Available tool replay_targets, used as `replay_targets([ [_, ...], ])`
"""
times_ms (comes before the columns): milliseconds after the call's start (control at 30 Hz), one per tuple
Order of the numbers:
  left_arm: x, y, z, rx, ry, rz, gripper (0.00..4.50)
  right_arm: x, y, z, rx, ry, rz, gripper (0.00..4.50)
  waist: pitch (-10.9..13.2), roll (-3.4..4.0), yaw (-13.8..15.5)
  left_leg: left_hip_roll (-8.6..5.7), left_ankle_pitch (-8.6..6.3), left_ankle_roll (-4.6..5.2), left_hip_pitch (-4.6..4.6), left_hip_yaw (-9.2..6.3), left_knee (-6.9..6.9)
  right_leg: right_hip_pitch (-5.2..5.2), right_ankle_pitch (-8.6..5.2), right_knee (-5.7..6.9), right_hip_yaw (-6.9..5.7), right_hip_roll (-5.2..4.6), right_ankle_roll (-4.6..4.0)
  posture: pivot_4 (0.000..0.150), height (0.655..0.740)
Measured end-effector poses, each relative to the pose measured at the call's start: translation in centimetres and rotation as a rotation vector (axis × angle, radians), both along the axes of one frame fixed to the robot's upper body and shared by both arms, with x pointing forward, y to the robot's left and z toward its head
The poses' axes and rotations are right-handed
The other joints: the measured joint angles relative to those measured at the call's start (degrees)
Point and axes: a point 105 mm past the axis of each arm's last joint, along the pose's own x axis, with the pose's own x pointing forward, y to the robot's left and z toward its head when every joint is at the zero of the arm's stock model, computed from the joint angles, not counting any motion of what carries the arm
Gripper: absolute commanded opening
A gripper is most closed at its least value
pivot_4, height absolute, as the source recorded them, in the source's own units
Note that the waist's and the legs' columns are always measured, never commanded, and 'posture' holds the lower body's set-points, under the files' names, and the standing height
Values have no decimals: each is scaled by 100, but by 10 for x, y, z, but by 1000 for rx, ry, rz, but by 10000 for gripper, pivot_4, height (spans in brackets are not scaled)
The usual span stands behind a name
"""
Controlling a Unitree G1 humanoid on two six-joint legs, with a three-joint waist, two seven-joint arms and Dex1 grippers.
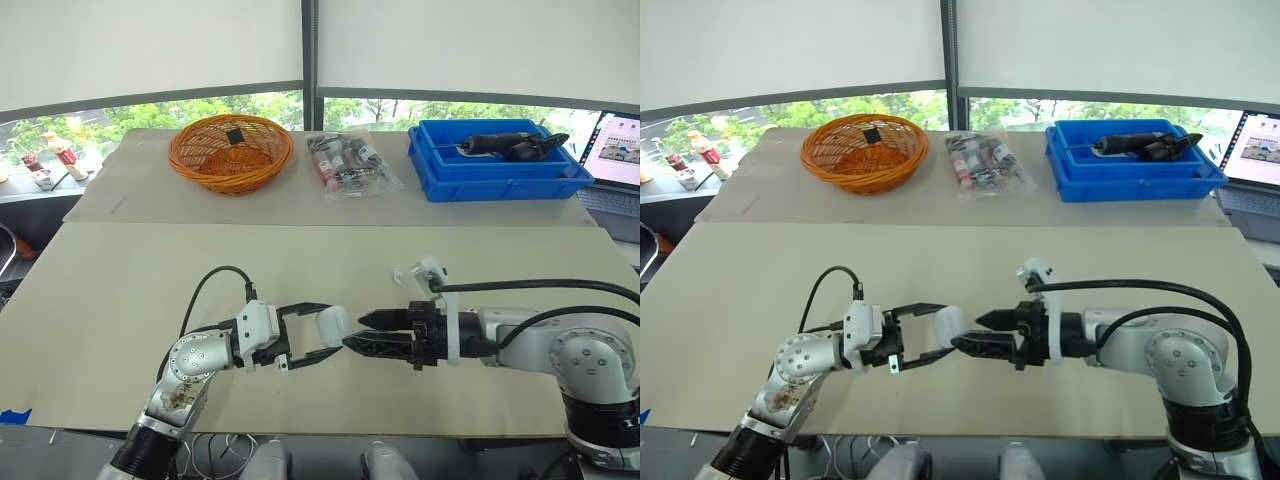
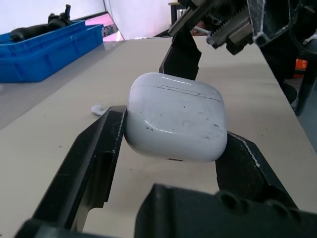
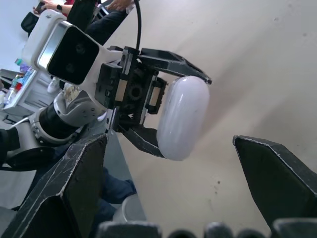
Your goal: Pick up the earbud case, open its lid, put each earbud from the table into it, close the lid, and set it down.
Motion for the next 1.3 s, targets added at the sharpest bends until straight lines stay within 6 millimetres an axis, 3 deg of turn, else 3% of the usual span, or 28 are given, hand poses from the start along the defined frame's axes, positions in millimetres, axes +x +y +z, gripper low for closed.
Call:
replay_targets([
  [333,3,-1,1,-2,-37,4,25917,2,7,-10,-18,56,-3,45000,0,0,-38,2,0,1,1,-2,0,-1,0,2,-1,5,0,1500,7400],
  [367,3,-2,2,-5,-37,5,25917,2,8,-10,-15,58,-1,39616,0,0,-38,2,0,1,1,-2,0,-1,0,2,-1,5,0,1500,7400],
  [700,4,-3,3,-12,-47,7,25917,6,10,-11,-24,59,-2,7174,0,1,-36,2,0,1,1,-2,0,-1,0,3,-1,4,0,1500,7400],
  [933,4,-4,4,-11,-63,18,25916,8,10,-11,-23,58,-4,7071,0,0,-36,2,0,1,1,-2,1,-1,0,3,-1,5,0,1500,7400],
  [1067,5,-5,6,-19,-69,16,44269,9,10,-11,-34,52,-2,7071,0,1,-34,2,0,1,1,-3,1,-1,0,3,-2,5,0,1500,7400],
  [1167,10,-1,6,22,-55,10,45000,11,9,-13,-91,25,11,7071,0,1,-42,2,0,1,2,-2,2,-2,0,4,-2,6,0,1500,7400],
  [1300,18,18,-12,150,143,33,45000,17,-3,-12,-286,-135,42,7071,3,6,-66,3,0,1,3,-5,1,-7,-1,4,-3,10,1,1500,7400],
])
